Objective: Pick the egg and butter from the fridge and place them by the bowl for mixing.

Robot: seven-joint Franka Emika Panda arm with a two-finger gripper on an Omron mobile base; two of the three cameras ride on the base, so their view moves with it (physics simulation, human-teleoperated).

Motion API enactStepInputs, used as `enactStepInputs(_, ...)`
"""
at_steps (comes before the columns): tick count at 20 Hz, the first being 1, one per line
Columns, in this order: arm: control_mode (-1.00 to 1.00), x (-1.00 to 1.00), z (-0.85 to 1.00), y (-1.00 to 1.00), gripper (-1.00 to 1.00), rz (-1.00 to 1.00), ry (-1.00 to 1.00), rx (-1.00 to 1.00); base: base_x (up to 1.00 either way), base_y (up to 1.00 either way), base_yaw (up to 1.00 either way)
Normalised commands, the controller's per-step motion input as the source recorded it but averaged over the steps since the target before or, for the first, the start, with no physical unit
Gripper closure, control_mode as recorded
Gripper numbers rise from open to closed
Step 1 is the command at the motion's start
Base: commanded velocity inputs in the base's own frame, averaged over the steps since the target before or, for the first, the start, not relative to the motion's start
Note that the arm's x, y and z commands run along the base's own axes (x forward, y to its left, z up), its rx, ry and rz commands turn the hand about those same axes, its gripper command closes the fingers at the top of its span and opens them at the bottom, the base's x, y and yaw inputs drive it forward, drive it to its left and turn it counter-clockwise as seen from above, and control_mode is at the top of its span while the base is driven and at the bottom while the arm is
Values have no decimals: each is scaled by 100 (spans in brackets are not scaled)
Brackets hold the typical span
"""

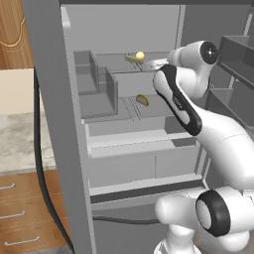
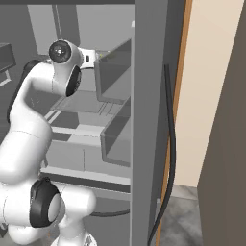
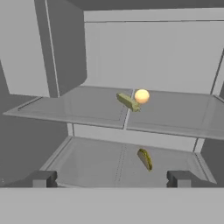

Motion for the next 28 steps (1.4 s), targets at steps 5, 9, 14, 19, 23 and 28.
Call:
enactStepInputs(5, -100, 41, 0, 1, -100, 2, 5, 0, 0, 0, 0)
enactStepInputs(9, -100, 32, 0, 2, -100, 13, 17, 0, 0, 0, 0)
enactStepInputs(14, -100, 40, -10, 5, -100, 9, 5, 0, 0, 0, 0)
enactStepInputs(19, -100, 39, -3, 0, -100, 2, 0, 0, 0, 0, 0)
enactStepInputs(23, -100, 51, -8, 0, -100, 2, 0, 0, 0, 0, 0)
enactStepInputs(28, -100, 50, -15, 0, -100, 2, 2, 0, 0, 0, 0)
